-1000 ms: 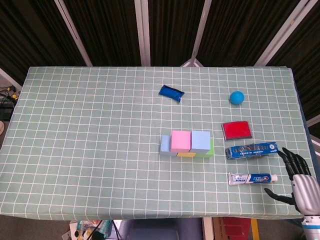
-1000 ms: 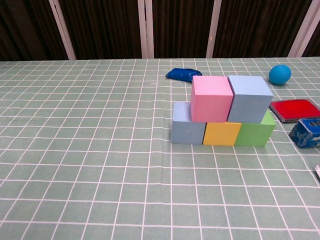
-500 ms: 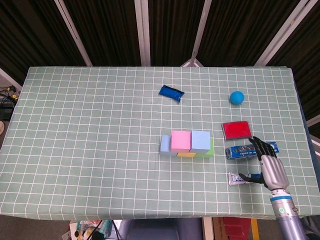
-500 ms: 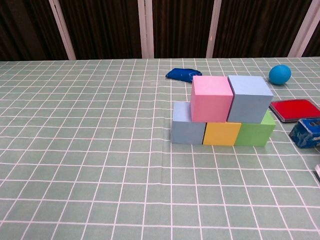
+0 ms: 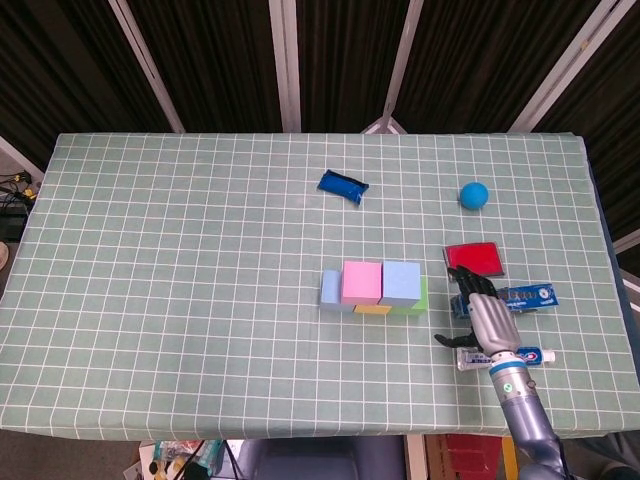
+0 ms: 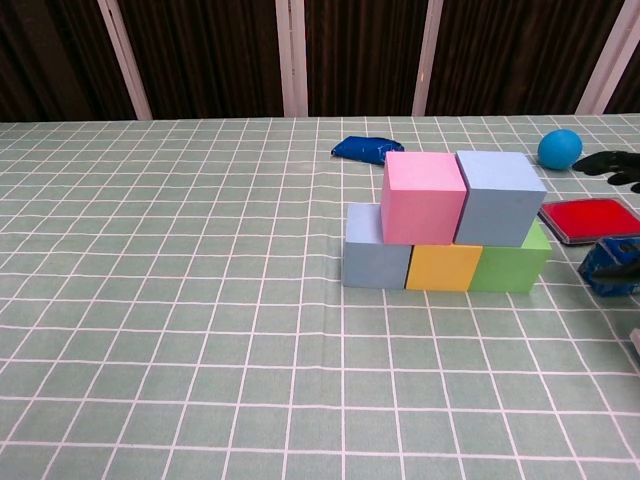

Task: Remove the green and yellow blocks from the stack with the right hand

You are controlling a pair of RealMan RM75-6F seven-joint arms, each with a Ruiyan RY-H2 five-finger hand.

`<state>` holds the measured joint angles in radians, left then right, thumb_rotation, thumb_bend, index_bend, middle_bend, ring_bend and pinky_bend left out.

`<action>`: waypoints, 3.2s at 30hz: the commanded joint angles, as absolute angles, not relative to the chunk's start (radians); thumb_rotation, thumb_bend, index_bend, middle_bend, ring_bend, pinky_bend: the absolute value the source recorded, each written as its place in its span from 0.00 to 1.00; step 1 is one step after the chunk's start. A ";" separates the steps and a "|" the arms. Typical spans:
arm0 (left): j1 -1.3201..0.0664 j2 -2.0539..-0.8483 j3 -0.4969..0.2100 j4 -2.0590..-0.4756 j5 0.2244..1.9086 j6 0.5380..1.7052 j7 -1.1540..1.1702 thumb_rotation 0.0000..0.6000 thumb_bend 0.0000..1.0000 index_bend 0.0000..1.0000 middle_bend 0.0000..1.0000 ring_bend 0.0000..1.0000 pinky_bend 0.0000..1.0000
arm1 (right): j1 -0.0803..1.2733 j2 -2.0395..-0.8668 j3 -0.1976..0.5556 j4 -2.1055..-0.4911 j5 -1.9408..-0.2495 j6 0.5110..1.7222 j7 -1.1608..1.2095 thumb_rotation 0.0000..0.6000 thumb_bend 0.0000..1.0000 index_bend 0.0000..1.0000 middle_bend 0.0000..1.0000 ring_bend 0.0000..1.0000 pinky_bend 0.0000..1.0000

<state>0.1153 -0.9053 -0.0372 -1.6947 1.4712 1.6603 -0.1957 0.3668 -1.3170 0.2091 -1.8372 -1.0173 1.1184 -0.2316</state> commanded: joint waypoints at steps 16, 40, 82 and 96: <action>0.108 -0.902 -0.063 -1.700 1.414 1.637 -0.203 1.00 0.26 0.08 0.00 0.00 0.00 | 0.498 -1.491 0.256 -1.701 -0.878 1.115 -0.339 1.00 0.12 0.10 0.15 0.00 0.00; 0.102 -0.905 -0.073 -1.710 1.397 1.623 -0.183 1.00 0.26 0.11 0.00 0.00 0.00 | 0.517 -1.634 0.255 -1.488 -0.928 1.170 -0.275 1.00 0.12 0.69 0.48 0.25 0.00; 0.092 -0.905 -0.082 -1.720 1.376 1.598 -0.163 1.00 0.26 0.13 0.00 0.00 0.00 | 0.756 -1.702 0.451 -1.063 -0.912 1.208 -0.555 1.00 0.12 0.69 0.48 0.25 0.00; 0.091 -0.908 -0.077 -1.726 1.386 1.601 -0.149 1.00 0.26 0.13 0.00 0.00 0.00 | 0.691 -1.623 0.417 -0.948 -0.940 1.164 -0.448 1.00 0.12 0.69 0.47 0.25 0.00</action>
<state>0.0913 -0.9077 -0.0775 -1.7256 1.3858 1.6005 -0.1489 0.7005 -1.6327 0.4227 -0.9411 -0.9415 1.1730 -0.4551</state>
